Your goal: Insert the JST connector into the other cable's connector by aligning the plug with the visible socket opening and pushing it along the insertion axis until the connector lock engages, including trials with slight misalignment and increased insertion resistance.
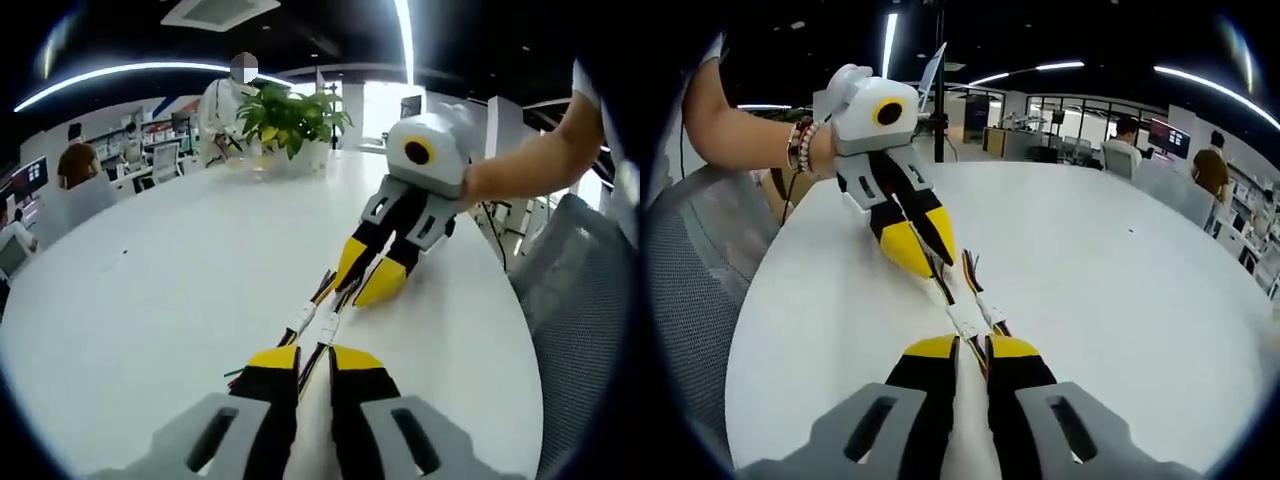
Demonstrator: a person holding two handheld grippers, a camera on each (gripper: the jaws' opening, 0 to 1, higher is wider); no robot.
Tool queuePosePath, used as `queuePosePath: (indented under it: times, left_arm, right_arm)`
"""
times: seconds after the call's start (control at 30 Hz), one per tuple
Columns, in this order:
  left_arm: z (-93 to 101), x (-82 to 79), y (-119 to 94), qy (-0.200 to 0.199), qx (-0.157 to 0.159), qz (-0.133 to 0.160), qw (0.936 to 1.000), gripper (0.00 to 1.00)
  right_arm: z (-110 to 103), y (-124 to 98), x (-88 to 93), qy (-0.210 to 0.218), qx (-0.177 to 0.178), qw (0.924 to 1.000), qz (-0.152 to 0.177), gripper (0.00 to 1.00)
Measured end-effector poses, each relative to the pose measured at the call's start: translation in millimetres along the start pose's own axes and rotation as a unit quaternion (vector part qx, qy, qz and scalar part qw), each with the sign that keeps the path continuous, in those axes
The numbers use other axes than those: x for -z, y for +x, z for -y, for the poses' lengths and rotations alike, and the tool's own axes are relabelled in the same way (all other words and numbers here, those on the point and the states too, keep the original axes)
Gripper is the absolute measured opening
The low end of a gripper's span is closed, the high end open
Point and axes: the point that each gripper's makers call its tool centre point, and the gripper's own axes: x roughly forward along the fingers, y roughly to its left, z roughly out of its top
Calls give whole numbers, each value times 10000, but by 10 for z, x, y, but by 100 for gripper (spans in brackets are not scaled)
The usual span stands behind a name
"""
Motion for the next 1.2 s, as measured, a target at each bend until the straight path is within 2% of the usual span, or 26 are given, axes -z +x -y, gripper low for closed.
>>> queuePosePath:
  times: [0.27, 0.37, 0.6, 0.77, 0.97, 1.1, 1.2]
  left_arm:
    - [4, -96, -118, 81, -97, 0, 9999, 12]
    - [-2, -169, -176, 99, -199, 83, 9997, 14]
    - [-48, -224, -222, 72, -458, 38, 9989, 27]
    - [-36, -300, -293, 40, -522, 162, 9985, 30]
    - [-57, -345, -365, -93, -719, 212, 9971, 41]
    - [-65, -355, -436, -26, -817, 208, 9964, 43]
    - [-82, -359, -494, -96, -919, 211, 9955, 47]
  right_arm:
    - [26, -104, -77, -42, 137, 9999, 20, 12]
    - [22, -141, -100, -43, 178, 9998, 26, 13]
    - [28, -195, -201, 49, 299, 9994, 142, 16]
    - [15, -225, -240, 49, 348, 9992, 186, 18]
    - [11, -253, -254, 46, 466, 9988, 174, 28]
    - [-4, -292, -290, 46, 518, 9984, 240, 32]
    - [-3, -312, -313, 82, 587, 9979, 278, 38]
